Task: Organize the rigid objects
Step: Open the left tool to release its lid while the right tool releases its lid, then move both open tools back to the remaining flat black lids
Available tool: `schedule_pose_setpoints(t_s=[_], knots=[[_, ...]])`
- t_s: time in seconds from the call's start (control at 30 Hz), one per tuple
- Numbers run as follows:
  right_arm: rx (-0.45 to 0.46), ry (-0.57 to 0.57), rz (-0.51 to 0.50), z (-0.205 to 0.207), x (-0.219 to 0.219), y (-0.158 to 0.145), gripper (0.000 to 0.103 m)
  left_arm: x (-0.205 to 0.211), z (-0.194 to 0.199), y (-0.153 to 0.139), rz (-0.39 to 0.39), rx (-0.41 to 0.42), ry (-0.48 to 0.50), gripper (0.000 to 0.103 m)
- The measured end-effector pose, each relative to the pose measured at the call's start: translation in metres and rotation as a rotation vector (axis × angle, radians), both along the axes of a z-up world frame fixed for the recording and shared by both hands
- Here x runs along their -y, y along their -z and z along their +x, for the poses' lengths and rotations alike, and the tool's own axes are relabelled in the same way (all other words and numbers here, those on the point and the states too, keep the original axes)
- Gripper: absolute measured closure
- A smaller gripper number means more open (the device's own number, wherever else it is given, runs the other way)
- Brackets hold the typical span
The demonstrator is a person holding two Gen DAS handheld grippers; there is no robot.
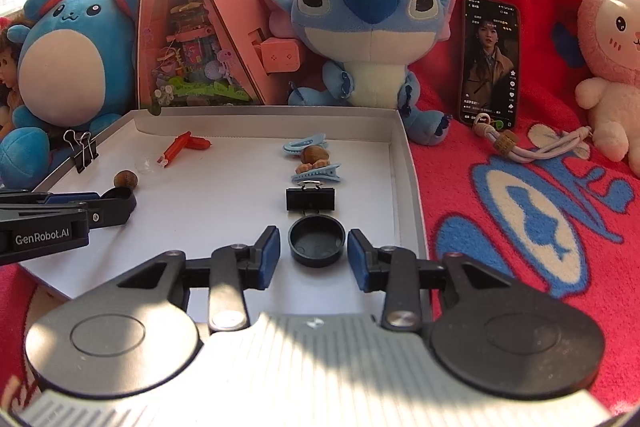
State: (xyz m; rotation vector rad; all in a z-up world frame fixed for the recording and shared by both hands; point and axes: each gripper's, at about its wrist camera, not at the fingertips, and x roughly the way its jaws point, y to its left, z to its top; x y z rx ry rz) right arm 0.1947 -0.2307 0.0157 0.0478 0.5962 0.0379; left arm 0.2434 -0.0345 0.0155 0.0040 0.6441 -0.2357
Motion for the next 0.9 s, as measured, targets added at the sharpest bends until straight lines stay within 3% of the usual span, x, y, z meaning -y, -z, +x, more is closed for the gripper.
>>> schedule_pose_setpoints(t_s=[0.03, 0.33, 0.67, 0.9], knots=[[0.007, -0.001, -0.008, -0.001, -0.001, -0.001, 0.043, 0.000, -0.002, -0.001, 0.007, 0.008, 0.003, 0.063], [0.068, -0.033, -0.063, -0.021, -0.009, -0.013, 0.028, -0.004, -0.030, -0.017, 0.004, 0.045, 0.041, 0.049], [0.116, -0.063, -0.069, -0.057, -0.012, -0.025, 0.020, -0.002, -0.081, -0.028, 0.066, 0.106, 0.121, 0.044], [0.135, -0.083, -0.066, -0.090, -0.008, -0.028, 0.019, -0.003, -0.115, -0.026, 0.070, 0.094, 0.149, 0.043]])
